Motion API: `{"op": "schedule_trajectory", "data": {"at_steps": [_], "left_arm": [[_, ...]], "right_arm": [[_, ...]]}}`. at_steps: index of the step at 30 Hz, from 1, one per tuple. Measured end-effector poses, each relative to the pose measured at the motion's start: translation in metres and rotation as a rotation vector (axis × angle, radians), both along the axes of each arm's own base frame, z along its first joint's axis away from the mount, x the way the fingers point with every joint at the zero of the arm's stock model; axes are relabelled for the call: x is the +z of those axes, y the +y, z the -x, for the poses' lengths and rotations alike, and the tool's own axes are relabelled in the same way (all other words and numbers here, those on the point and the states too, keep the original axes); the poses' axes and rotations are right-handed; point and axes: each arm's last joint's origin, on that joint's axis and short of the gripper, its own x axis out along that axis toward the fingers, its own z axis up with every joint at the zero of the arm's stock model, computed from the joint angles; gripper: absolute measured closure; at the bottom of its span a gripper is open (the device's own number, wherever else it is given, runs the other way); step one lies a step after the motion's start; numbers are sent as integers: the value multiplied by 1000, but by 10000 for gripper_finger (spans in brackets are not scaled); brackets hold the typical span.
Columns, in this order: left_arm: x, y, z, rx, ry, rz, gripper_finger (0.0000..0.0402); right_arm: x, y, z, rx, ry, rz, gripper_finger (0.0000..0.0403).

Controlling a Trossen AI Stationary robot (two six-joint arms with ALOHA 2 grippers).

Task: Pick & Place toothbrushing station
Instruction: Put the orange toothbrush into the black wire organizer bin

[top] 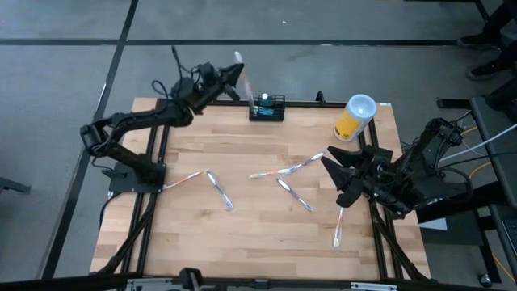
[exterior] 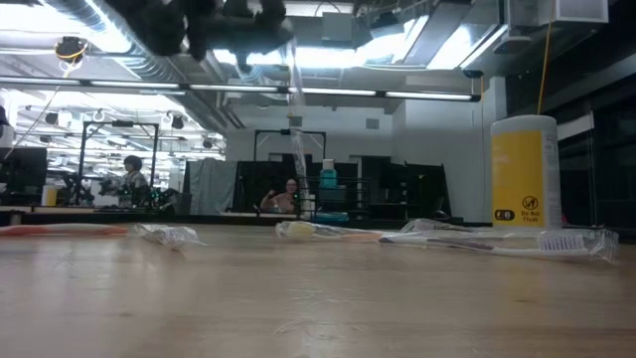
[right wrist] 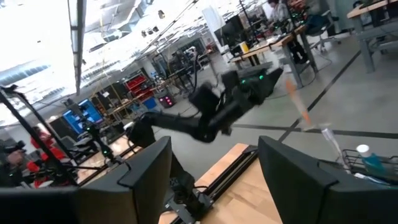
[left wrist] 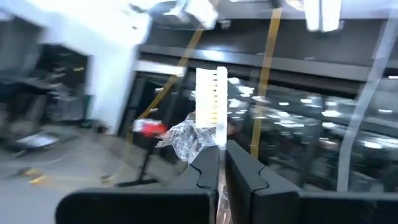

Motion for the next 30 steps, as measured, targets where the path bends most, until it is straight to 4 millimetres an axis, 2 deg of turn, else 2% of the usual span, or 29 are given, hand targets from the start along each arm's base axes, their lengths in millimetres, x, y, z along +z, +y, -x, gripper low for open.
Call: {"op": "schedule_trajectory", "data": {"at_steps": [4,6,9,14,18,23,30], "left_arm": [[-25,-8,3,101,-2,29,399],[-33,-12,-2,93,-32,27,399],[-43,-16,-22,40,-39,39,399],[-48,-18,-73,-14,1,0,399],[-47,-6,-106,-33,2,-32,399],[-63,13,-144,-16,101,-37,399],[-79,51,-161,74,139,-24,399]], "right_arm": [[0,-1,1,-27,6,-6,160],[1,-2,2,-29,4,-10,160],[4,-5,5,-29,-4,-18,160],[6,-7,7,-16,-13,-21,160],[6,-7,6,7,-26,-25,160],[7,-6,6,33,-36,-25,160],[10,-2,11,42,-36,-19,160]]}}
